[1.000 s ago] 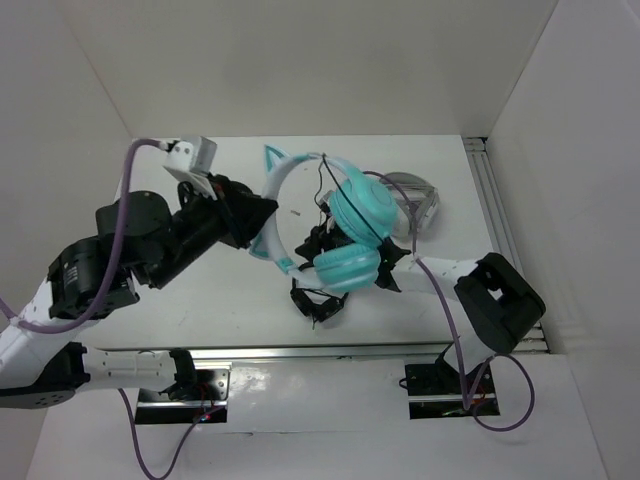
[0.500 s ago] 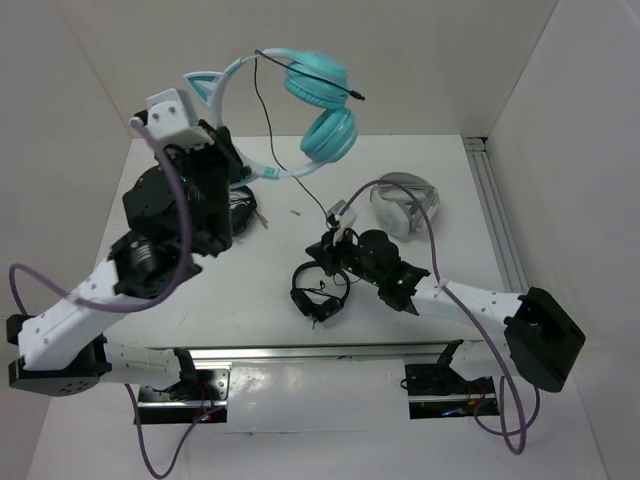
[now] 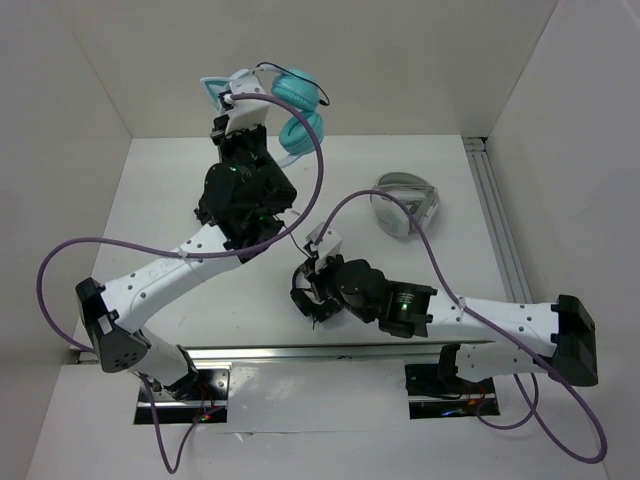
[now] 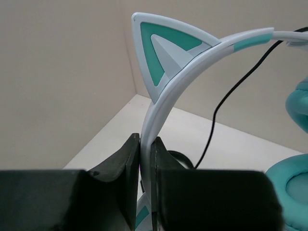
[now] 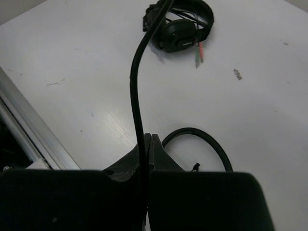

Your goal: Wrap the headphones

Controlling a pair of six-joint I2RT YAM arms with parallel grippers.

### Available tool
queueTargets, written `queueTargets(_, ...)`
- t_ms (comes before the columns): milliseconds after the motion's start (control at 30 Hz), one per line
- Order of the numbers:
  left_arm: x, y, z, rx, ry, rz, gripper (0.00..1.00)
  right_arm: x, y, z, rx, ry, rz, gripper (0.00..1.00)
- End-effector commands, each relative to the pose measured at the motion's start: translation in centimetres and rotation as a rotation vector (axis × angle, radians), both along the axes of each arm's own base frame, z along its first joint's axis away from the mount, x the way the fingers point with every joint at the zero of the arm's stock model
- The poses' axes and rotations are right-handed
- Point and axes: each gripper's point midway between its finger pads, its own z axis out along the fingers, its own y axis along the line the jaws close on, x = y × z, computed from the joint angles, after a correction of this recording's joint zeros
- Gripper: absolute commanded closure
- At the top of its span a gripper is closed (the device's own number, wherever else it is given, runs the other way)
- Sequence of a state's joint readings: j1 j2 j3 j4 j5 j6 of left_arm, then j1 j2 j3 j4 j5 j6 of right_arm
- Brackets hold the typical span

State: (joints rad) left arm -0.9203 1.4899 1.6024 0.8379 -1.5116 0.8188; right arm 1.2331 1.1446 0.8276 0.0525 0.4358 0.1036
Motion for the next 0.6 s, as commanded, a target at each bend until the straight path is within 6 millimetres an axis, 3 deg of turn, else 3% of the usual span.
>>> queueTargets(0, -0.6, 1.2, 1.0, -0.092, -0.091, 0.01, 1.0, 2.0, -2.8, 2.6, -0.056, -0.074, -0.156, 1.0)
queueTargets(133, 0.6, -0.3, -2.8, 0.041, 0.003, -0.002, 1.0, 4.1, -4.7, 3.1, -0.091, -0.087, -0.234, 1.0)
queueTargets(233, 0.6, -0.4, -3.5, 0.038, 0.0, -0.001, 1.0, 5.4, -5.6, 3.4, -0.095, -0.084, -0.261, 1.0)
queueTargets(367, 3.1, -3.1, -5.5, 0.133, 0.064, -0.045, 1.0, 5.3, -6.4, 5.0, -0.07, -0.097, -0.258, 1.0)
queueTargets(400, 4.2, -4.7, -8.3, 0.378, 0.258, -0.126, 1.0, 5.2, -6.6, 5.4, -0.058, -0.101, -0.259, 1.0)
queueTargets(433, 5.4, -6.3, -10.4, 0.193, 0.231, -0.207, 1.0, 5.2, -6.6, 5.4, -0.058, -0.101, -0.259, 1.0)
queueTargets(467, 6.8, -7.4, -8.9, 0.099, 0.241, -0.278, 1.0, 5.1, -6.7, 5.7, -0.049, -0.104, -0.259, 1.0)
queueTargets(500, 7.4, -7.9, -9.9, 0.038, 0.291, -0.335, 1.0, 5.0, -6.9, 5.6, -0.049, -0.104, -0.259, 1.0)
queueTargets(533, 7.4, -7.0, -11.3, 0.019, 0.35, -0.299, 1.0, 5.0, -7.0, 5.4, -0.058, -0.101, -0.259, 1.0)
queueTargets(567, 7.9, -6.9, -10.7, 0.011, 0.343, -0.287, 1.0, 5.3, -7.2, 5.4, -0.058, -0.101, -0.268, 1.0)
